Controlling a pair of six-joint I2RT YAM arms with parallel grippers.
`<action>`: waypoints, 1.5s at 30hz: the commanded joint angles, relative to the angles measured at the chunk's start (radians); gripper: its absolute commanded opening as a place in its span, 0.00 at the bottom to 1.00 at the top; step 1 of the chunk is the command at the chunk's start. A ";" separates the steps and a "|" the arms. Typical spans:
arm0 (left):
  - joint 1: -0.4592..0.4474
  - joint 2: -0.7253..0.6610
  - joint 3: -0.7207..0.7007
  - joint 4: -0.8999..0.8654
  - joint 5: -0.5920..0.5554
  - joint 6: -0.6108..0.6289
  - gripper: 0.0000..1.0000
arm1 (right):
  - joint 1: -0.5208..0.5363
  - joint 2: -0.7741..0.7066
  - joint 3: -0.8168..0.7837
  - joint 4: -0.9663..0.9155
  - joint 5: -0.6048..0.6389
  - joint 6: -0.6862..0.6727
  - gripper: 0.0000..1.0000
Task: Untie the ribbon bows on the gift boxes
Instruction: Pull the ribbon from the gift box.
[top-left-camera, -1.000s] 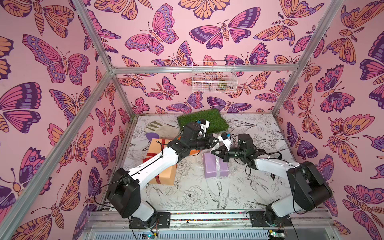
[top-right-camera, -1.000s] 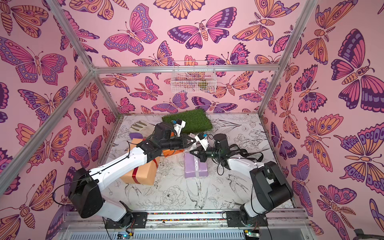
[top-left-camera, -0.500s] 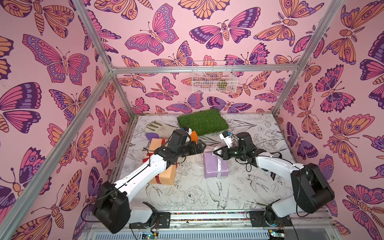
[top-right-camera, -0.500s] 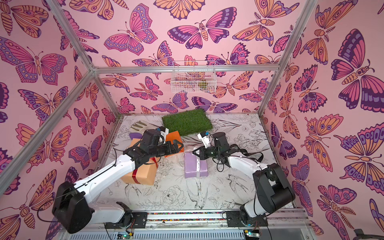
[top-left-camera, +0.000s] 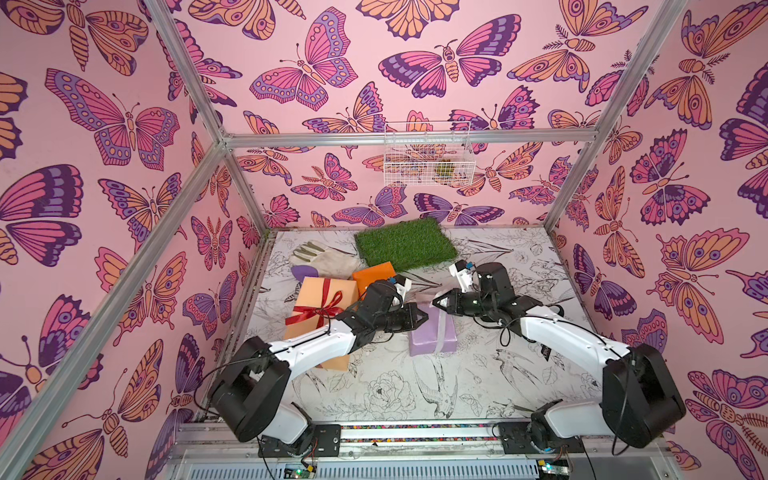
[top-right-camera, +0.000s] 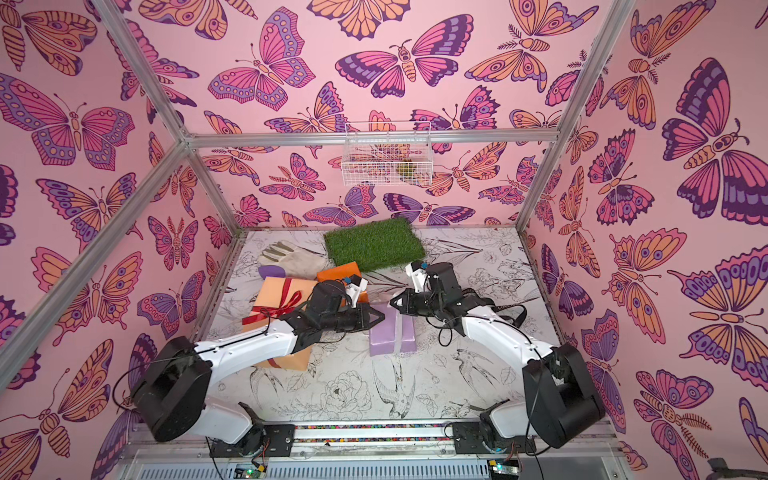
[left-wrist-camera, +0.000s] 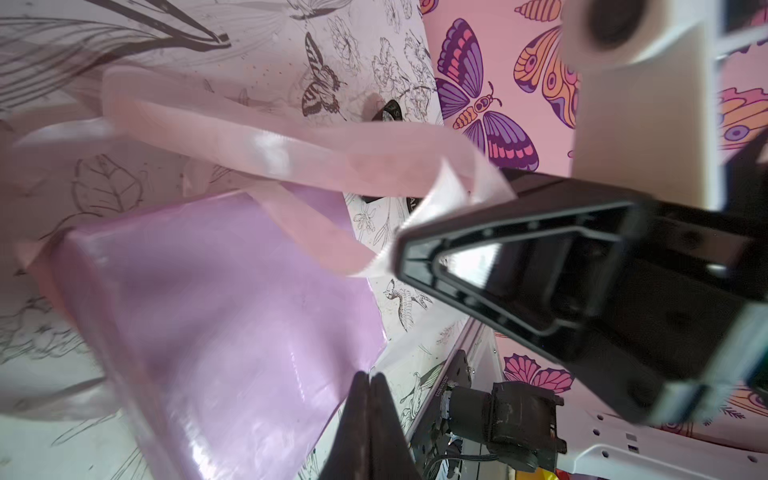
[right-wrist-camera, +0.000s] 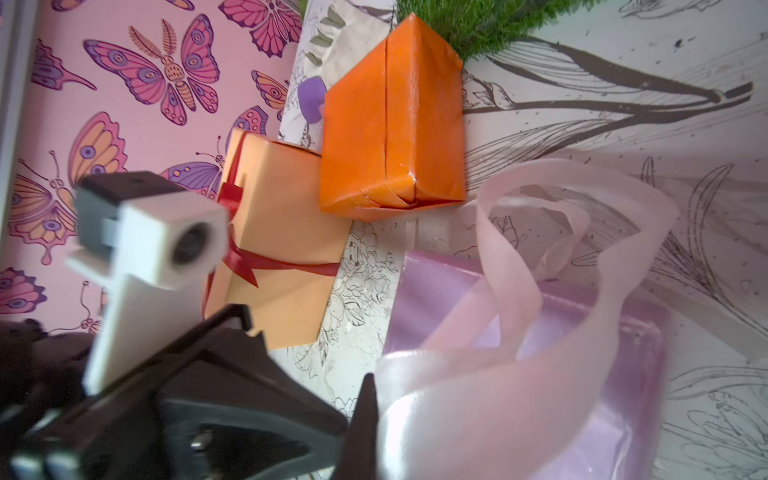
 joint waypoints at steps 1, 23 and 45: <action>-0.016 0.064 0.040 0.123 0.054 -0.029 0.00 | 0.012 -0.032 0.046 -0.062 0.035 0.014 0.00; -0.050 0.302 0.096 0.011 -0.050 -0.026 0.00 | 0.027 -0.139 0.155 -0.136 0.038 0.015 0.00; -0.048 0.338 0.145 -0.054 -0.009 -0.029 0.00 | -0.137 -0.136 0.932 -0.537 0.117 -0.194 0.00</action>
